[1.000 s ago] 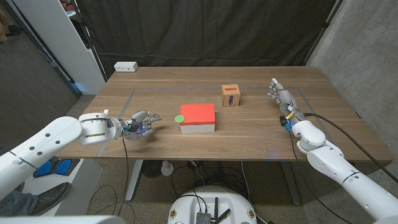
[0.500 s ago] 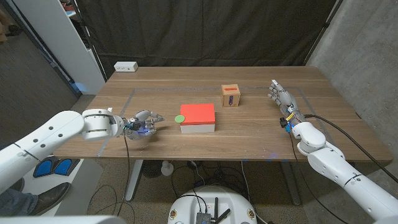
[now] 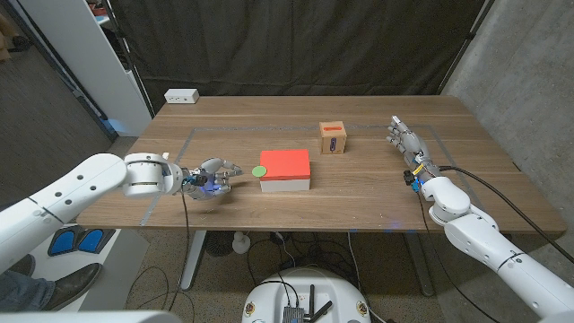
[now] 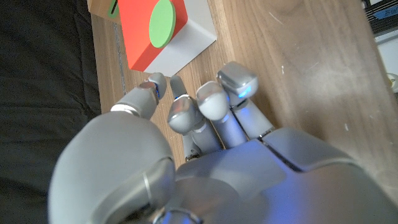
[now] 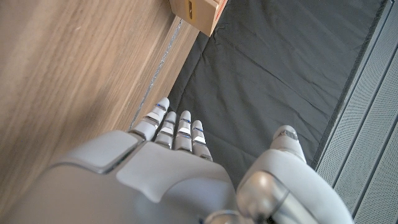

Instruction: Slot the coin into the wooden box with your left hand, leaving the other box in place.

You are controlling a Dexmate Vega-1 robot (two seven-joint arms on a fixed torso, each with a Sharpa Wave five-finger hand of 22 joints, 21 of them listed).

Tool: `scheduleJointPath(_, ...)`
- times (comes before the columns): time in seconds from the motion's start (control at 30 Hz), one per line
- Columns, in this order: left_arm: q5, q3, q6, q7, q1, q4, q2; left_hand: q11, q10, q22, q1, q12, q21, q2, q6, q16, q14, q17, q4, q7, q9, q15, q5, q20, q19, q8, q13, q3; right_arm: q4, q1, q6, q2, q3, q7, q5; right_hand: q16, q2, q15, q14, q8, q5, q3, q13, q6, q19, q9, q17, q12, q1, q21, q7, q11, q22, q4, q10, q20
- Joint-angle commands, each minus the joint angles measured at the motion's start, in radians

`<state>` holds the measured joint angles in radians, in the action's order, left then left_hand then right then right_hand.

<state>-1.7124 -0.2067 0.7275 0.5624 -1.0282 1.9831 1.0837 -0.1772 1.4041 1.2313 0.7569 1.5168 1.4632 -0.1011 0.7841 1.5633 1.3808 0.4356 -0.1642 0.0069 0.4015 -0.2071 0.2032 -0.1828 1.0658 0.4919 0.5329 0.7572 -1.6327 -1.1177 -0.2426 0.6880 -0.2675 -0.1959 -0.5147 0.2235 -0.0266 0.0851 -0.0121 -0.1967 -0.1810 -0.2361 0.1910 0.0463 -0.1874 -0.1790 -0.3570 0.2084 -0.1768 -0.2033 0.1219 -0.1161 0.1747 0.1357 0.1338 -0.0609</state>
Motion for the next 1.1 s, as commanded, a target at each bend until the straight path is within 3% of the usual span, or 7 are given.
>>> scheduleJointPath(0.03, 0.022, -0.063, 0.024, -0.062, 0.059, -0.021, -0.016, -0.007, 0.002, 0.003, -0.015, -0.001, -0.008, 0.002, -0.008, 0.001, -0.001, 0.002, 0.0, 0.003, -0.003, -0.002, 0.001, -0.028, 0.01, 0.006, -0.004, -0.003, -0.013, -0.011, 0.006, 0.01, 0.007, 0.001, 0.0, 0.008, 0.002, 0.002, 0.011, -0.002, 0.0, 0.0, 0.002, 0.005, -0.005, -0.005, -0.002, 0.005, -0.011, 0.001, 0.001, 0.001, 0.001, 0.004, 0.01, -0.007)
scheduleJointPath(1.1, 0.006, -0.103, 0.024, -0.005, 0.082, 0.007, -0.027, -0.024, -0.001, -0.005, -0.085, -0.005, -0.059, -0.012, -0.038, -0.004, -0.002, -0.016, -0.002, 0.007, -0.052, -0.004, -0.001, -0.028, 0.03, 0.028, 0.002, -0.014, -0.008, -0.027, 0.01, 0.023, 0.023, 0.02, -0.025, 0.01, 0.001, 0.007, 0.022, -0.001, 0.001, 0.0, 0.004, 0.008, -0.011, -0.005, 0.001, 0.006, -0.012, 0.001, -0.004, -0.001, 0.002, 0.004, 0.028, -0.012)
